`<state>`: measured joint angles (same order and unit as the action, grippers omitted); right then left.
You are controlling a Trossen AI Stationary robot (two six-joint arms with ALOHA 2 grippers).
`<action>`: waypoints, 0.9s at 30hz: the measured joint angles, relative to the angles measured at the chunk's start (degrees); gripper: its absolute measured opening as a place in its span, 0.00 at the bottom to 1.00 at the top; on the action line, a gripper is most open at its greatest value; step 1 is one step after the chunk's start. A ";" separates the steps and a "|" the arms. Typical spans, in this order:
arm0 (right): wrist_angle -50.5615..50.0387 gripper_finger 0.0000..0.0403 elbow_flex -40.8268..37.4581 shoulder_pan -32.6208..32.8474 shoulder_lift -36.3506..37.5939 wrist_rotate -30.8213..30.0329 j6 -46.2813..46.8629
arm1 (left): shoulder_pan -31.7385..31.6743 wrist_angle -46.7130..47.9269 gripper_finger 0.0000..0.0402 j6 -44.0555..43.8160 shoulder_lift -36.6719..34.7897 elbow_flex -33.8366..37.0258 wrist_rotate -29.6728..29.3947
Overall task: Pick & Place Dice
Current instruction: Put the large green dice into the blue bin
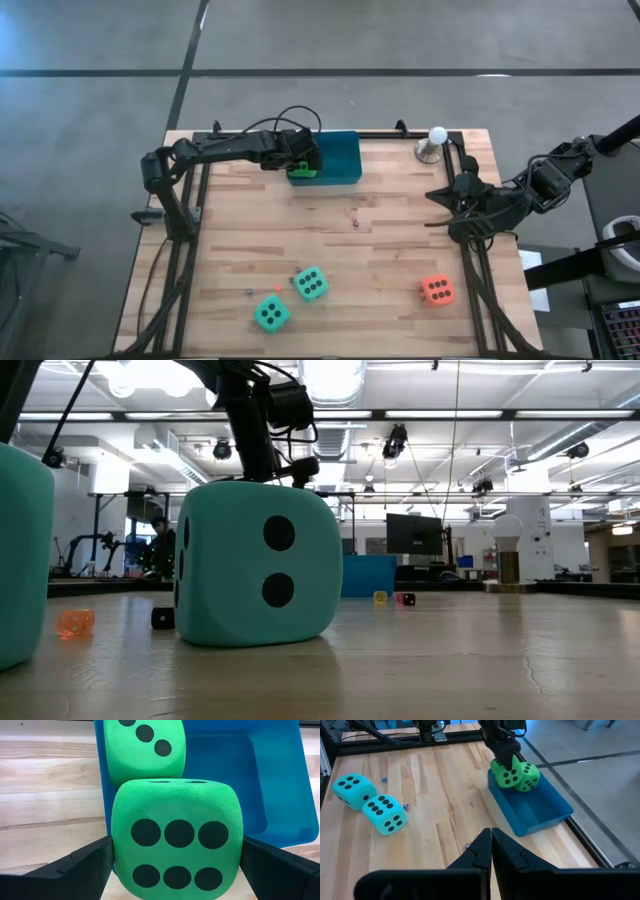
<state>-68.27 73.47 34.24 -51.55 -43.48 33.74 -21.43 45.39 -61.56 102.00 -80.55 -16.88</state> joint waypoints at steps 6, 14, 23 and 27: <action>0.09 0.02 0.00 0.00 -0.54 -0.07 -0.11 | -0.04 0.00 0.99 -2.32 0.00 0.00 0.13; 1.28 0.02 0.00 -0.02 -3.00 -9.35 -1.56 | -0.04 -0.20 0.98 -7.31 0.00 0.00 0.13; 2.62 0.02 -0.01 -1.88 -5.95 -10.69 -2.46 | -0.04 -0.17 0.99 -7.91 0.00 0.00 0.13; 3.00 0.02 -0.01 -3.51 -7.44 -10.69 -2.24 | -0.04 -0.17 0.99 -7.91 0.00 0.00 0.11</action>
<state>-65.27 73.46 30.73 -58.99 -54.17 31.50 -21.47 45.21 -69.47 102.00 -80.55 -16.78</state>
